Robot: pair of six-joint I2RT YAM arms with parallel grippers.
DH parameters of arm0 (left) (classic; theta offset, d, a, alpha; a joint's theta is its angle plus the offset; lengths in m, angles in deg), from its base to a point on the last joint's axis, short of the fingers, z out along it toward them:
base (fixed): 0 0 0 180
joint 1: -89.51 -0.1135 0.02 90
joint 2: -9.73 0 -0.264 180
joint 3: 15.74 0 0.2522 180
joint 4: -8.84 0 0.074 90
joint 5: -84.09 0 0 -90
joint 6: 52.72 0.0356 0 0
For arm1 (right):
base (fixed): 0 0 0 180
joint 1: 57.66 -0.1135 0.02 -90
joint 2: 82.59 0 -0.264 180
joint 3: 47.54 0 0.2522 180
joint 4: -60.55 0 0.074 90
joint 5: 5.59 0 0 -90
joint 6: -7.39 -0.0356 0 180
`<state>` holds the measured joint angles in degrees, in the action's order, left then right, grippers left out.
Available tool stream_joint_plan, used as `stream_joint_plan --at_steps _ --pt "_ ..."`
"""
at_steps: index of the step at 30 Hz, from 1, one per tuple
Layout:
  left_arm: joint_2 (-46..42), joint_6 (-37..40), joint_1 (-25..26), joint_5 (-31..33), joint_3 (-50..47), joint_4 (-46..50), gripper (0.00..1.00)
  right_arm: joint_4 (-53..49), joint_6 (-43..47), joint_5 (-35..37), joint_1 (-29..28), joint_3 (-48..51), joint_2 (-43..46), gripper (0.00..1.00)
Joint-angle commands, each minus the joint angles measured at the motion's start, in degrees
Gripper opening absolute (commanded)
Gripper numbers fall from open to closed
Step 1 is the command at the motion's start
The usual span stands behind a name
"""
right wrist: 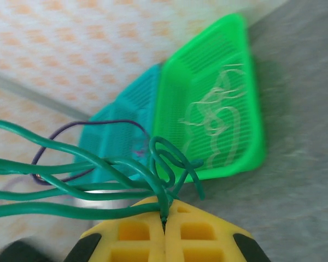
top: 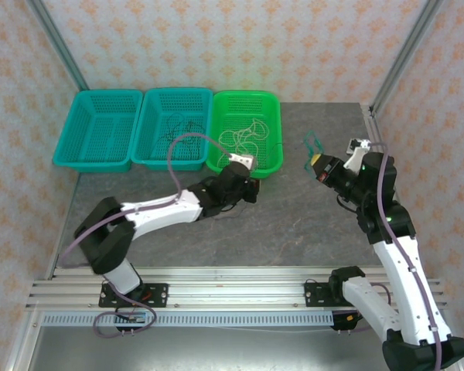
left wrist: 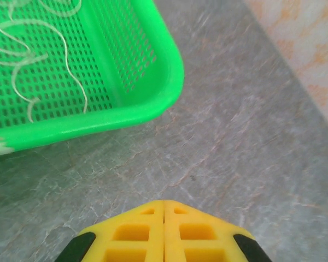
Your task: Untangle the cables
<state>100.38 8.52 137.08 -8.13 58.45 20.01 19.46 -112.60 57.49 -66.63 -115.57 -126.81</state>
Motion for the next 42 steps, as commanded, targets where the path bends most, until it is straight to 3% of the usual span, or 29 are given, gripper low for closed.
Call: stream_joint_plan --at_steps 1,4,9,13,18,25,28,32,38,39,42 --pt "-10.3 -1.6 -0.5 4.8 1.2 5.1 0.00 -4.1 3.7 12.6 -0.2 5.9 0.4 0.00" --pt "-17.0 -1.6 -1.9 8.2 3.5 15.0 0.00 -0.4 3.3 16.9 -0.1 13.0 0.3 0.00" --pt "-25.1 -3.6 -9.0 6.0 8.4 24.6 0.00 3.5 0.9 24.2 0.9 22.1 -2.4 0.00" --pt "-26.3 2.2 -15.2 3.8 17.1 31.4 0.00 6.4 -0.6 22.0 2.1 26.2 -4.2 0.00" --pt "-18.8 8.1 -21.9 -0.6 34.3 38.4 0.00 8.8 -2.4 18.5 2.1 28.1 -3.0 0.00" --pt "-4.1 12.4 -31.1 -0.7 57.7 44.6 0.00 9.5 -3.0 13.7 2.1 27.8 -1.3 0.00" --pt "0.5 14.2 -34.2 2.5 61.6 43.3 0.00 8.6 -2.9 12.5 2.1 27.4 -1.0 0.00" --pt "7.5 11.9 -39.2 -1.4 66.2 43.2 0.00 7.3 -2.7 12.0 2.1 26.9 0.4 0.00" --pt "17.5 10.4 -41.8 1.6 68.0 47.0 0.00 3.9 -2.1 11.5 2.1 24.8 2.8 0.00" --pt "18.4 10.0 -42.1 1.7 68.2 48.1 0.01 3.6 -2.1 11.4 2.1 24.5 3.1 0.00" --pt "23.7 9.3 -42.9 -1.0 68.1 50.7 0.25 3.0 -2.2 11.1 2.1 24.1 3.6 0.00"
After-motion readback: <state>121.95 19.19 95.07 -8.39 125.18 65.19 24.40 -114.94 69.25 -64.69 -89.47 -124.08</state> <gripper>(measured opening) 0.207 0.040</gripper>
